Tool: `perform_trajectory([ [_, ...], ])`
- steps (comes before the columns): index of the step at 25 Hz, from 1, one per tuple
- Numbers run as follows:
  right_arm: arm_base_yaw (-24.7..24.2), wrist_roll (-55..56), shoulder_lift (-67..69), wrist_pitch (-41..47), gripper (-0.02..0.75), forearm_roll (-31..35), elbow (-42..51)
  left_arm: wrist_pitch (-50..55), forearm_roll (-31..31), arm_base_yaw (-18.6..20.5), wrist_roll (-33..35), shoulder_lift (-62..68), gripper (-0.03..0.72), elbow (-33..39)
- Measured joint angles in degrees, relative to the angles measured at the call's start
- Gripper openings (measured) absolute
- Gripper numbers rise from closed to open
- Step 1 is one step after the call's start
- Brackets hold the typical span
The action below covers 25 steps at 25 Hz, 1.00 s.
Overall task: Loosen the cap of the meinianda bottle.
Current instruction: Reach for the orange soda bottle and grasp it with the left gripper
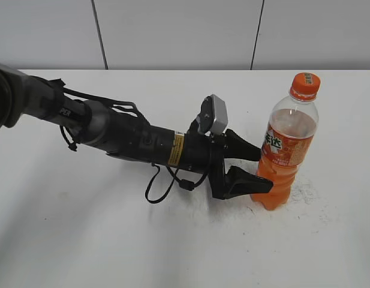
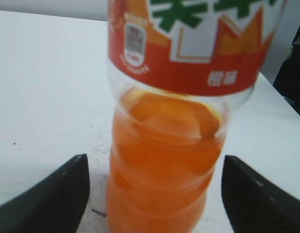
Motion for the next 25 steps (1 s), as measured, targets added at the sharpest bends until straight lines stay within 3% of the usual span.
perform_trajectory([
  [11,0.0,0.0,0.0,0.0,0.493,0.1,0.0,-0.2,-2.2,-0.9,0.0,2.7,0.664,-0.3],
  [25,0.0,0.0,0.0,0.0,0.493,0.1,0.0,0.0,-3.6,-3.9,-1.1,5.6,0.664,-5.9],
])
